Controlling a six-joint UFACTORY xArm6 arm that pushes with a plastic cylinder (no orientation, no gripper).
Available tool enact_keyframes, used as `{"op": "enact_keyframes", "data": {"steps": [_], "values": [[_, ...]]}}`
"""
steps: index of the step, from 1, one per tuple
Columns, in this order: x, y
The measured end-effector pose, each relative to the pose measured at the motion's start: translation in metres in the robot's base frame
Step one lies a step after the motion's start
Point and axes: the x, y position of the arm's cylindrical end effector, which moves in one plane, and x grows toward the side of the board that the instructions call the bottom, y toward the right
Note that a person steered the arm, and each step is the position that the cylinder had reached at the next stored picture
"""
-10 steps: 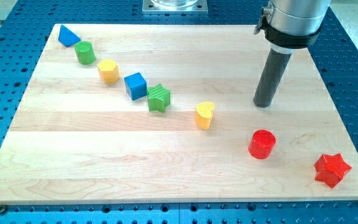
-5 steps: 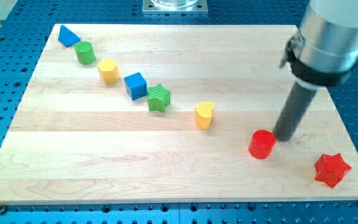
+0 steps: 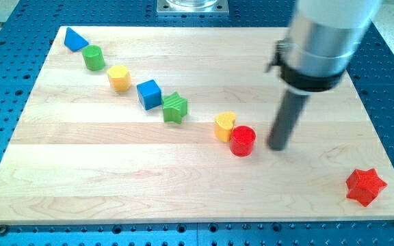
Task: Keep the red circle to the left of the green circle
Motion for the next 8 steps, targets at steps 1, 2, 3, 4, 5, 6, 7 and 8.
{"op": "enact_keyframes", "data": {"steps": [1,2,3,4,5,6,7,8], "values": [[0.02,-0.095],[0.012,-0.173],[0.047,-0.236],[0.069,-0.25],[0.019,-0.306],[-0.03,-0.307],[0.019,-0.311],[0.017,-0.274]]}}
